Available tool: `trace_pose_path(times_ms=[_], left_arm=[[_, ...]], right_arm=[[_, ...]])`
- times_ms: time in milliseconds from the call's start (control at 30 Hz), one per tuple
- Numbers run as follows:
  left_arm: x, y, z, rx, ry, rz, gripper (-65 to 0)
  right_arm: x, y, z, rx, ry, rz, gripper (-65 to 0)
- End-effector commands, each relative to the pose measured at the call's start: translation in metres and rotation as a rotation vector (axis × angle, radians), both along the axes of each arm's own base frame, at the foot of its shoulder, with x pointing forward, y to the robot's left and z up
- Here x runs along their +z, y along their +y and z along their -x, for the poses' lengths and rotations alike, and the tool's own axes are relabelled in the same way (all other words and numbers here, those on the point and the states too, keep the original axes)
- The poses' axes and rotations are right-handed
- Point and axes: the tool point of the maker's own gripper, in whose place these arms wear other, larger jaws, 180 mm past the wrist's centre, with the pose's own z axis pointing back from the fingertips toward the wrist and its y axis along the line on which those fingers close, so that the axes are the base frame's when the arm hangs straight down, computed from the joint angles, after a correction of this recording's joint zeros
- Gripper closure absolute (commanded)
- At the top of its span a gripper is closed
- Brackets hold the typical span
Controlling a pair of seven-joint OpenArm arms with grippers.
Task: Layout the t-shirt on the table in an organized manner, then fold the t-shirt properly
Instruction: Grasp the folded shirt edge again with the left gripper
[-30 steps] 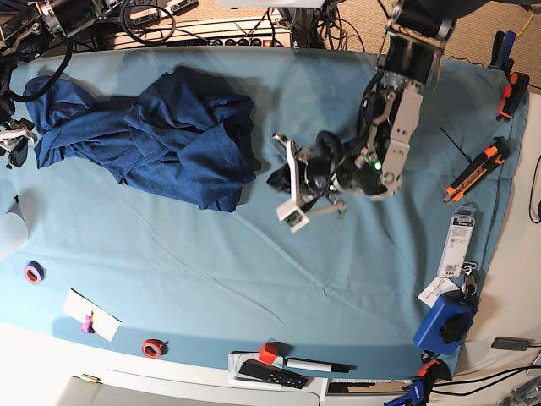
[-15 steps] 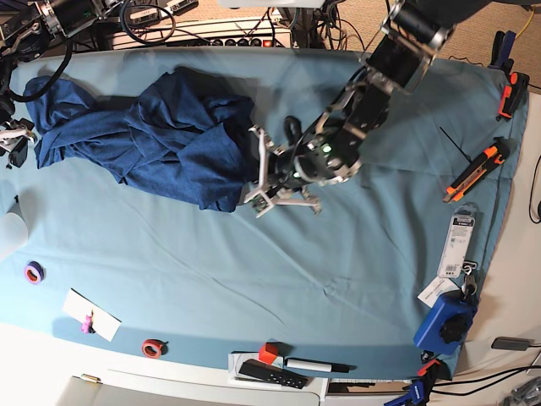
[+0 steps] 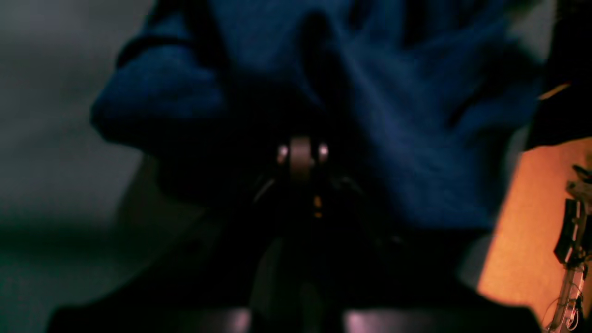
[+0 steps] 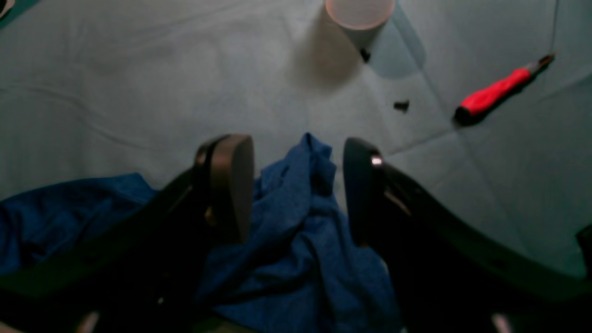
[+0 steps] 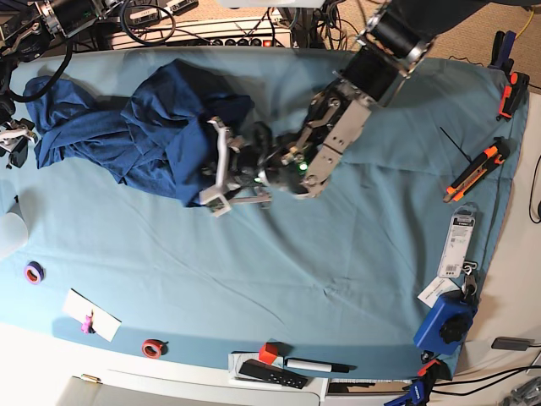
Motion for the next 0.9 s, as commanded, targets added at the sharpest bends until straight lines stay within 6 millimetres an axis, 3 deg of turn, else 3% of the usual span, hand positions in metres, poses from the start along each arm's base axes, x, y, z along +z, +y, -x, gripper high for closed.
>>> trace_pose_path(times_ms=[0, 167, 333, 600, 867], left_arm=[[0.025, -0.017, -0.003, -0.015, -0.031, 0.078, 0.0], [0.045, -0.039, 0.001, -0.040, -0.047, 0.149, 0.0], [0.052, -0.046, 0.001, -0.042, -0.062, 0.166, 0.0], [0.027, -0.029, -0.010, -0.037, -0.147, -0.014, 0.0], [0.013, -0.023, 0.013, -0.178, -0.120, -0.094, 0.0]], right_arm=[[0.019, -0.004, -0.006, 0.011, -0.050, 0.041, -30.9], [0.020, -0.004, -0.006, 0.011, -0.051, 0.042, -30.9], [0.020, -0.004, -0.006, 0.011, -0.051, 0.042, -30.9], [0.019, -0.004, -0.006, 0.010, -0.050, 0.042, -30.9], [0.020, -0.004, -0.006, 0.010, -0.051, 0.042, -30.9]])
